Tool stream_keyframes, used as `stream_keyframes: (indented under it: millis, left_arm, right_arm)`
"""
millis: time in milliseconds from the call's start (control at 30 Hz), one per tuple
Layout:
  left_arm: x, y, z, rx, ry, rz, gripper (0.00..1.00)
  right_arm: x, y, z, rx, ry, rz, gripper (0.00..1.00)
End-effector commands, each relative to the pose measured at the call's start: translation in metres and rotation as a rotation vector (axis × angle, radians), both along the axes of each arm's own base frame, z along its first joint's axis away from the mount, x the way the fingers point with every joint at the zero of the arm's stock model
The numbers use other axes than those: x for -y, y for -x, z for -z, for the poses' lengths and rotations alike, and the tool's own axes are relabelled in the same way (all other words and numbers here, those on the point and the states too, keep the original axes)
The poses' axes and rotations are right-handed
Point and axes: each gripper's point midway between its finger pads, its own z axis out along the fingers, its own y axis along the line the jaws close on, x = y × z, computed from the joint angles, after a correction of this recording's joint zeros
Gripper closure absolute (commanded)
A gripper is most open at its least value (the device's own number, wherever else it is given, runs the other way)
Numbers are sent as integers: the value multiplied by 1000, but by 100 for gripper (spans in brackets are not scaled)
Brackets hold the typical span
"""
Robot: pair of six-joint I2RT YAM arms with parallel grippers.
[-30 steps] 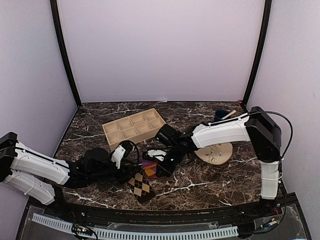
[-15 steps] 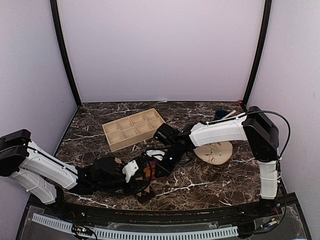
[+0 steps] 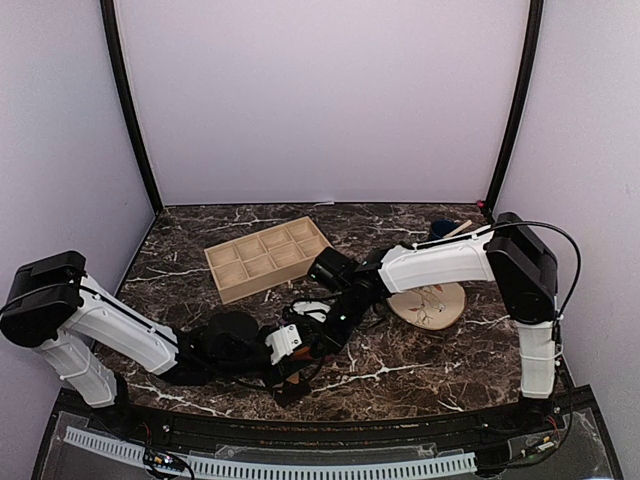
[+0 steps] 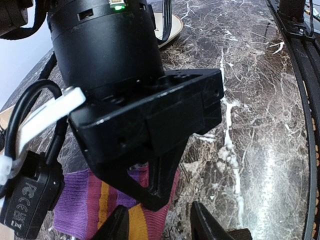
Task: Roll the socks
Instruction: Roll the sock at the center of the board.
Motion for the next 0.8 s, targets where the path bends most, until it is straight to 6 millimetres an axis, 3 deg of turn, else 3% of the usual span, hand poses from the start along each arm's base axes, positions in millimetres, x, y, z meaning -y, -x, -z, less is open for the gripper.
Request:
stream_keyframes:
  millis: [0,767]
  left_arm:
    - [3,-4,5,37,-60,10,56]
    - [-4,-10,43,-18,-239,-32,61]
  right_arm:
    - [-4,0,-2,-11,-15,-17,100]
    - [2,0,-1,-25,-19,-43,100]
